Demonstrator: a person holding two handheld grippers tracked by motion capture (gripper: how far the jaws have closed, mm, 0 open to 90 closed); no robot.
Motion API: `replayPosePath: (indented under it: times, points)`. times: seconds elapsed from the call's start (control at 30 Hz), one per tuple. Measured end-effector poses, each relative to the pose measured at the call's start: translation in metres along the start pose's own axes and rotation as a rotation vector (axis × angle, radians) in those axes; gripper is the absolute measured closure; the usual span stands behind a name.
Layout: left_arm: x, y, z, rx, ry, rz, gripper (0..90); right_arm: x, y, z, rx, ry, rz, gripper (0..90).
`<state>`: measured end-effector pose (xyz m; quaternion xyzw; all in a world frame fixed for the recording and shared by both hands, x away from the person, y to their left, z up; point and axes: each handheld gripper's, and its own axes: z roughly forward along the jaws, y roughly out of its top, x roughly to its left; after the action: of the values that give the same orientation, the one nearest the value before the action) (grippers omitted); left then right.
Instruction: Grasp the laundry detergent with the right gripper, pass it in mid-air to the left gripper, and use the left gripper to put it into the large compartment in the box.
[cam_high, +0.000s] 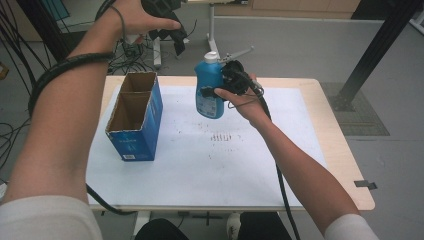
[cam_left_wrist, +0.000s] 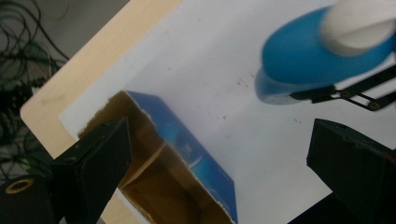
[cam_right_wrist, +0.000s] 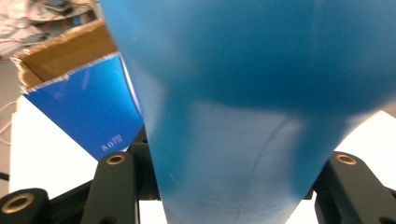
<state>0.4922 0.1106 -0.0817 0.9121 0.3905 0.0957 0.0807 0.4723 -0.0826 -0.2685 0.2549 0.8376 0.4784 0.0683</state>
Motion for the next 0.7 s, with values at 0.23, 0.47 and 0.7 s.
replayPosePath:
  times: [0.23, 0.47, 0.7]
  points:
    - [-0.012, -0.003, -0.008, -0.004, -0.026, 0.152, 6.4, 0.003, 0.015, 0.018, 0.015, 0.085, -0.066, 44.6]
    - [-0.025, -0.005, 0.001, 0.022, -0.048, 0.261, 6.7, 0.009, 0.017, 0.029, 0.018, 0.18, -0.136, 44.6]
    - [-0.04, -0.008, 0.014, 0.057, -0.065, 0.323, 6.5, 0.016, 0.015, 0.032, 0.014, 0.227, -0.185, 44.7]
